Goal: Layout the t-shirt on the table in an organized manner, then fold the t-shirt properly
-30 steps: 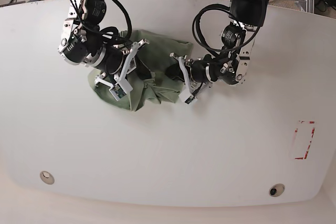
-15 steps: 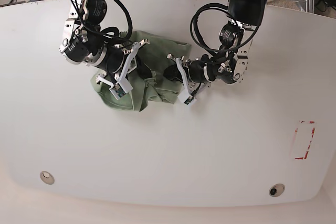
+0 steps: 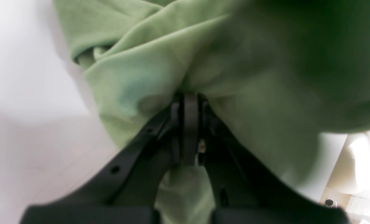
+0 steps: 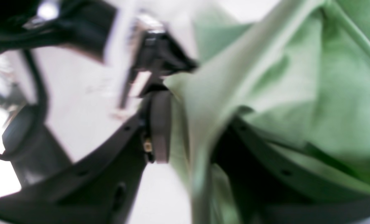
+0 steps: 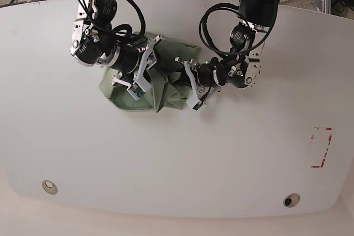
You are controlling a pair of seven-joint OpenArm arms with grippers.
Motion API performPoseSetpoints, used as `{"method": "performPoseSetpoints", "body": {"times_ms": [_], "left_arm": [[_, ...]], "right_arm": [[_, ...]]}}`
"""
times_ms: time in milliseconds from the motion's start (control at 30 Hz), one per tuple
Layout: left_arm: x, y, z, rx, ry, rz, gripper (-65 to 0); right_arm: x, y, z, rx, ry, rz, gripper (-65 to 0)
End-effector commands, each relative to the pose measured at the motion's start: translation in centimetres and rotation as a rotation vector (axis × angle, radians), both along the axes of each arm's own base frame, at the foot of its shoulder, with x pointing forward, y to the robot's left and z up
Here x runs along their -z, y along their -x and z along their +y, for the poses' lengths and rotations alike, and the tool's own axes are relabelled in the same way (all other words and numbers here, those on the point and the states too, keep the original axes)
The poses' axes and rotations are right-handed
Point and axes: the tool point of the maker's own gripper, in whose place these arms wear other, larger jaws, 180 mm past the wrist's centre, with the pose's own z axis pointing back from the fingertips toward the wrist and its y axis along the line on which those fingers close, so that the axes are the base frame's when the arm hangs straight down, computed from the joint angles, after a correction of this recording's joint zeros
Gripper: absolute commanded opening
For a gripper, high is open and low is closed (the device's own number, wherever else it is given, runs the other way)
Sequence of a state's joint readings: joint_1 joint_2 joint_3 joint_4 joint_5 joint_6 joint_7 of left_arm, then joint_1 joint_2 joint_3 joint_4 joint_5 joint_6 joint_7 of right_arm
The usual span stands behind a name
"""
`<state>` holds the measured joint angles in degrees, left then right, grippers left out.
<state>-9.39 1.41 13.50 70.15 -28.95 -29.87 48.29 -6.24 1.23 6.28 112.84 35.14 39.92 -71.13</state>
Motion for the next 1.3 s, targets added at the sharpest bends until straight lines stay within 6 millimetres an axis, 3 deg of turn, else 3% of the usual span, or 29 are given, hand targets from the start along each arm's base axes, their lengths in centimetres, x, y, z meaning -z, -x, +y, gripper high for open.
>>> {"method": "performPoseSetpoints", "body": {"times_ms": [0, 167, 267, 467, 600, 1067, 1267], "left_arm": [[-0.5, -0.6, -0.1, 0.004, -0.007, -0.016, -65.0], [-0.5, -0.6, -0.1, 0.002, -0.007, -0.016, -65.0], [-0.6, -0.9, 0.4, -0.019, -0.003, -0.016, -65.0], [-0.5, -1.4, 1.6, -0.057, 0.003, -0.014, -65.0], [-0.6, -1.7, 3.1, -0.061, -0.018, -0.032, -65.0], [-4.2, -2.7, 4.5, -0.061, 0.016, -0.174, -65.0], [-6.1, -3.1, 4.4, -0.045, 0.023, -0.244, -65.0]], "right_arm": [[-1.5, 0.1, 1.5, -0.032, -0.038, -0.042, -25.2], [-1.6, 1.1, 3.4, -0.093, -0.048, -0.037, -5.4], [-1.7, 1.4, 4.1, -0.119, -0.053, -0.040, -0.5], [-1.9, 1.3, 4.2, -0.131, -0.047, -0.054, -0.3], [-2.0, 0.9, 3.2, -0.142, -0.016, -0.072, -0.3], [-3.5, 0.0, 0.4, -0.129, -0.057, -0.098, -5.9], [-3.6, -0.5, -0.5, -0.118, -0.036, -0.110, -5.4]]}}
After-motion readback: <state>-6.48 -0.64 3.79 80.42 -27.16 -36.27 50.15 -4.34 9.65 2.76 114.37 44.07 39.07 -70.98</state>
